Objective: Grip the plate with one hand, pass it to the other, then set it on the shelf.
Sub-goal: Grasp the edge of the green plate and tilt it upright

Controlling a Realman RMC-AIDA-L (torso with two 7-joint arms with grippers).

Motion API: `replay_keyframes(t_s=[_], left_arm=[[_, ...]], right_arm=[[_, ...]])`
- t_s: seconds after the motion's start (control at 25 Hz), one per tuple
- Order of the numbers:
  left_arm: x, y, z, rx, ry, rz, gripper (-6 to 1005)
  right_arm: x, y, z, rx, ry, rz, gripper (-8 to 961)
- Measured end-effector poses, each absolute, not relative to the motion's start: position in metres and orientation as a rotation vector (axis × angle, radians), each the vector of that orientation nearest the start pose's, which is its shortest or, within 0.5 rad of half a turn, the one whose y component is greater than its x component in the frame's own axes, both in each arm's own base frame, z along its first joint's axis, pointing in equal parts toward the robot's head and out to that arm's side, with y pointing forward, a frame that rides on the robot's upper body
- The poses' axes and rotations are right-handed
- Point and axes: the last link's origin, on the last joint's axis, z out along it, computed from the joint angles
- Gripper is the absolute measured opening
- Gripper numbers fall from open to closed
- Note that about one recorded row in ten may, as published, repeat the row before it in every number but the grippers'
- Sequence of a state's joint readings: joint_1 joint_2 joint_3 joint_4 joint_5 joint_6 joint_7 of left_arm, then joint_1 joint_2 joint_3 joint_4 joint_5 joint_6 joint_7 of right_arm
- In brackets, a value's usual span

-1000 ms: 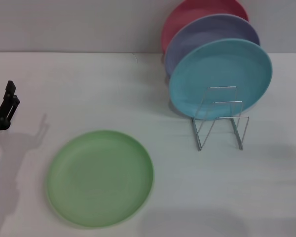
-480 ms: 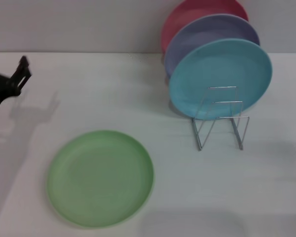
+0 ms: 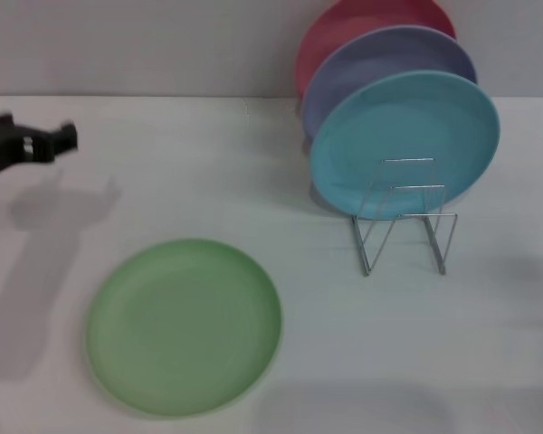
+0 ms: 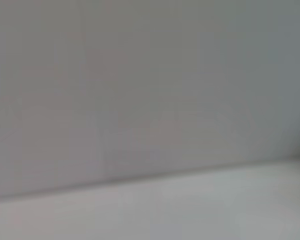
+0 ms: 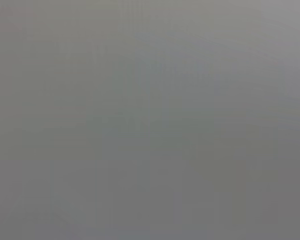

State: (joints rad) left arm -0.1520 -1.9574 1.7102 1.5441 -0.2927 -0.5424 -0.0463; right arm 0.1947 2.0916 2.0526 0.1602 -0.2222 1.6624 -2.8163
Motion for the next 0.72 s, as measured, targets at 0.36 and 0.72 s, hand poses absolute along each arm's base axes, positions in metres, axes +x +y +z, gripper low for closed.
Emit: replay_keyframes(t_s=[0.36,0.72], left_arm=[[-0.220,0.348,0.051,-2.016,-1.079,-0.062,799],[-0.241,0.332,0.032,-2.054,-1.184,0.060,798]], right_arm=[[0.363,0.245,0.072,-1.239,0.336,0.878,829],[0.364,0.244,0.072,-1.237,0.340,0.874,829]])
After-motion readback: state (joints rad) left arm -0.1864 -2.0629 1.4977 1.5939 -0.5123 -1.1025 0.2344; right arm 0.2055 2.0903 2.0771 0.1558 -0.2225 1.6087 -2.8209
